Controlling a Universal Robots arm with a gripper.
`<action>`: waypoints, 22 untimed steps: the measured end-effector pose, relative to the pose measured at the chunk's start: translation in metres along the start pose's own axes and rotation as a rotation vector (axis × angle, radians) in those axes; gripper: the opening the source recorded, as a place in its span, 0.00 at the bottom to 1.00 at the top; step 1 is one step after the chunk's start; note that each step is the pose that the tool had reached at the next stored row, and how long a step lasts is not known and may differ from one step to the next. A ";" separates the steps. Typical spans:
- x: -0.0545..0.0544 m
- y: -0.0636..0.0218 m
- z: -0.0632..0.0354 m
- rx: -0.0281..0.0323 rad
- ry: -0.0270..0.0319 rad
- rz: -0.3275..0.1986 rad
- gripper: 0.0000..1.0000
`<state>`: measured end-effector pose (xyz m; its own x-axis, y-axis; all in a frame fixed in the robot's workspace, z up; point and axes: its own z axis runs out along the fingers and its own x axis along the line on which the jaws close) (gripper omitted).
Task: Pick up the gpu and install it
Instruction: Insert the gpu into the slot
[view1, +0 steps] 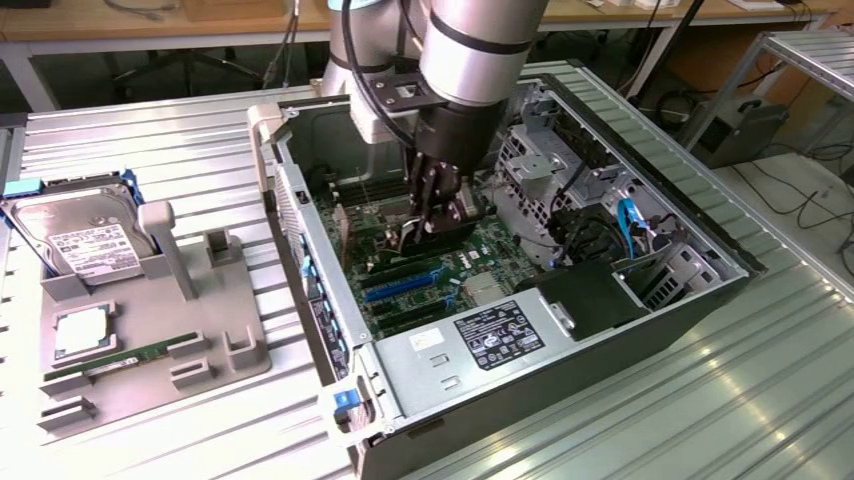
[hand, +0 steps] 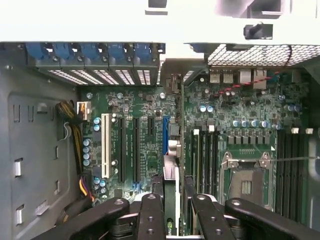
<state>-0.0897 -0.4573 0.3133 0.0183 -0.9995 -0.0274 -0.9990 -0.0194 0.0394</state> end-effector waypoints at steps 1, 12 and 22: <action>0.001 0.0004 0.0027 -0.0002 0.0002 -0.008 0.26; 0.006 0.0001 0.0210 -0.0004 -0.0069 -0.023 0.26; 0.006 0.0040 0.0337 0.0000 -0.0076 -0.010 0.26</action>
<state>-0.0949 -0.4628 0.2796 0.0275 -0.9990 -0.0353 -0.9988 -0.0289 0.0391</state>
